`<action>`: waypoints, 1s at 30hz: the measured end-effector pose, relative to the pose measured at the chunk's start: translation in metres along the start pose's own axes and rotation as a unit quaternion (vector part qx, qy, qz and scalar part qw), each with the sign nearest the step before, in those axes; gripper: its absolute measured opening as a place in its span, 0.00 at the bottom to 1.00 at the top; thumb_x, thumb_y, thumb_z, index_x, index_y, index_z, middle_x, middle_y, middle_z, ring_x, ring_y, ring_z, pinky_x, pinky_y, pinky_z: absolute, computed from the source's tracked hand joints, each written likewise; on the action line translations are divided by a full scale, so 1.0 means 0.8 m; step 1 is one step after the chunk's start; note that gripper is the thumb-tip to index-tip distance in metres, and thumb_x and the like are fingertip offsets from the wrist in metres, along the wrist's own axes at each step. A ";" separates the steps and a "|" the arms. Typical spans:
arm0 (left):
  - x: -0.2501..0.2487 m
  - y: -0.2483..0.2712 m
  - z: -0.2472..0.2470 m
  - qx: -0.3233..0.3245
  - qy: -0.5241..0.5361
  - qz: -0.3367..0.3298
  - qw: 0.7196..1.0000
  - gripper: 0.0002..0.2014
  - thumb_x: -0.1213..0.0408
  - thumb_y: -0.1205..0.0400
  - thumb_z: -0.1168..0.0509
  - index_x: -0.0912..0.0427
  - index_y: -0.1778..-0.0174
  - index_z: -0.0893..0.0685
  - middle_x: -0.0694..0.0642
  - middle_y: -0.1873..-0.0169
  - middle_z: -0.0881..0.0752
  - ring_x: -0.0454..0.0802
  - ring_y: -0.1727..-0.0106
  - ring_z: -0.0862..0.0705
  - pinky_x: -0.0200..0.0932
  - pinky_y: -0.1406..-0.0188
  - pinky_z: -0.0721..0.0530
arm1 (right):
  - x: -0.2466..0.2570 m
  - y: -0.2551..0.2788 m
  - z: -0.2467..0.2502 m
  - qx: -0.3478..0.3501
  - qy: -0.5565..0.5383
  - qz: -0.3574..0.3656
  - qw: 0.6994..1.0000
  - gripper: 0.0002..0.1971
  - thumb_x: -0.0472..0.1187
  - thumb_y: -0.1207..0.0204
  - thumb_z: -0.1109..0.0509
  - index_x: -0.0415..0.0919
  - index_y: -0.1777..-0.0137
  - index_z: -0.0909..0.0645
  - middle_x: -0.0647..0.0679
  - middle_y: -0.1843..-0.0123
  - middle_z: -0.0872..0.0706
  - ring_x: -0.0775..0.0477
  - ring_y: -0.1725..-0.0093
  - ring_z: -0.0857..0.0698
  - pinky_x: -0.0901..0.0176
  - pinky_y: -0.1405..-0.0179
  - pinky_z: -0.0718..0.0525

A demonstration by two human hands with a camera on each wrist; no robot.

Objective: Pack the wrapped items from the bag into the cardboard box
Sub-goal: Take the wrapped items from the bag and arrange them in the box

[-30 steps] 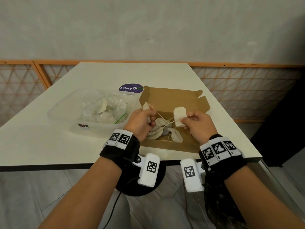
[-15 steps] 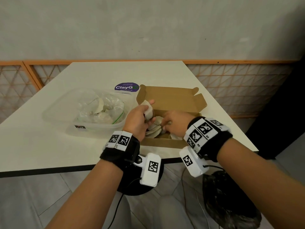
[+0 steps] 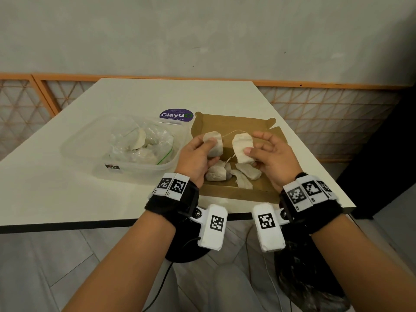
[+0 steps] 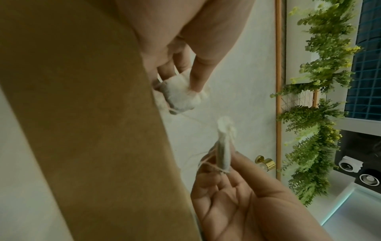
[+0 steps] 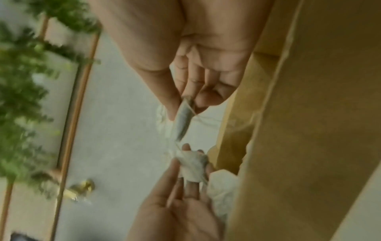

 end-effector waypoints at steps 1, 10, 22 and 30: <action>0.000 0.000 0.000 0.001 -0.002 0.004 1.000 0.06 0.67 0.17 0.37 0.54 0.56 0.17 0.60 0.45 0.15 0.52 0.44 0.17 0.37 0.57 0.15 | -0.001 0.000 -0.002 0.015 -0.047 -0.012 0.999 0.17 0.25 0.28 0.31 0.45 0.45 0.23 0.47 0.60 0.14 0.53 0.64 0.15 0.60 0.63 0.17; 0.001 0.005 -0.003 0.023 -0.035 0.023 0.999 0.06 0.67 0.17 0.36 0.60 0.51 0.14 0.64 0.52 0.14 0.55 0.52 0.16 0.47 0.54 0.14 | -0.015 -0.005 -0.030 -0.008 0.015 -0.011 1.000 0.20 0.28 0.29 0.27 0.46 0.43 0.26 0.45 0.62 0.15 0.46 0.60 0.14 0.56 0.63 0.14; 0.002 0.005 -0.002 0.043 -0.053 0.022 0.997 0.08 0.68 0.16 0.39 0.64 0.57 0.17 0.64 0.55 0.15 0.52 0.59 0.14 0.36 0.66 0.12 | -0.022 -0.009 -0.023 -0.064 0.036 0.008 0.997 0.14 0.29 0.28 0.27 0.48 0.52 0.23 0.47 0.65 0.17 0.52 0.71 0.16 0.60 0.66 0.13; 0.003 -0.003 0.000 0.011 0.006 0.030 0.999 0.08 0.64 0.14 0.41 0.61 0.52 0.18 0.61 0.54 0.14 0.50 0.60 0.14 0.36 0.71 0.14 | 0.002 -0.005 0.011 -0.068 0.476 0.003 0.877 0.07 0.35 0.21 0.36 0.41 0.51 0.16 0.49 0.56 0.16 0.50 0.56 0.18 0.66 0.56 0.23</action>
Point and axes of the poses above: each hand's wrist, its own y-axis away from the middle knuckle, its own z-axis out of the back of the hand, x = y × z, the point moved 2 cm from there along -y, towards the middle knuckle
